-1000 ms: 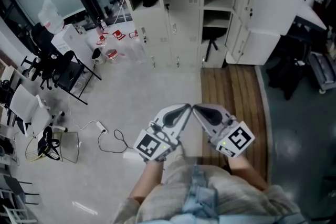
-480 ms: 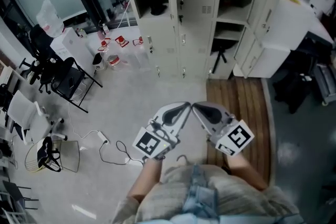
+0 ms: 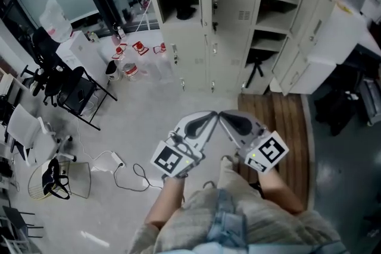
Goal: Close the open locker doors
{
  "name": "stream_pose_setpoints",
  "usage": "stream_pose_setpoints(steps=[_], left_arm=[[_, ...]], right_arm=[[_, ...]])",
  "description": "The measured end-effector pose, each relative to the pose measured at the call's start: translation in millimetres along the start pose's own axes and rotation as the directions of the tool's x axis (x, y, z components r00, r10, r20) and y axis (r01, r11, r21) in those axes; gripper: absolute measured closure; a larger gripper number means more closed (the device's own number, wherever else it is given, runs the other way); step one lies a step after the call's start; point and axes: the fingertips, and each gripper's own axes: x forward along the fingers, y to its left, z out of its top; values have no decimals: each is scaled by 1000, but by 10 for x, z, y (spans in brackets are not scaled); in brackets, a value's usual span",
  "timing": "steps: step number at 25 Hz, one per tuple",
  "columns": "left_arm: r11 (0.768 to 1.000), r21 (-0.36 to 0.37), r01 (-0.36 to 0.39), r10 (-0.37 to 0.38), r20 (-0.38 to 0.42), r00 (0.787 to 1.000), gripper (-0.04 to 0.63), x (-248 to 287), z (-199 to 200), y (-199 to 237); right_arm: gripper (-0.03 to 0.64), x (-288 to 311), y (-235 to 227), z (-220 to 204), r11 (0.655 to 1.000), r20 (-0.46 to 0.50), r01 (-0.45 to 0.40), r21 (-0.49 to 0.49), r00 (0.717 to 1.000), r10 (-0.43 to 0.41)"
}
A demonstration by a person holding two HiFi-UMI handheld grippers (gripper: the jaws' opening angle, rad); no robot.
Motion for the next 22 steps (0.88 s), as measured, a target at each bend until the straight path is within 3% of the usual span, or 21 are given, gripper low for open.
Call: stream_pose_setpoints(steps=[12, 22], left_arm=[[995, 36, -93, 94, 0, 996, 592, 707, -43, 1199], [985, 49, -164, 165, -23, 986, 592, 1328, -173, 1902]], right_arm=[[614, 832, -1024, -4, 995, 7, -98, -30, 995, 98], [614, 1299, -1895, 48, 986, 4, -166, -17, 986, 166]])
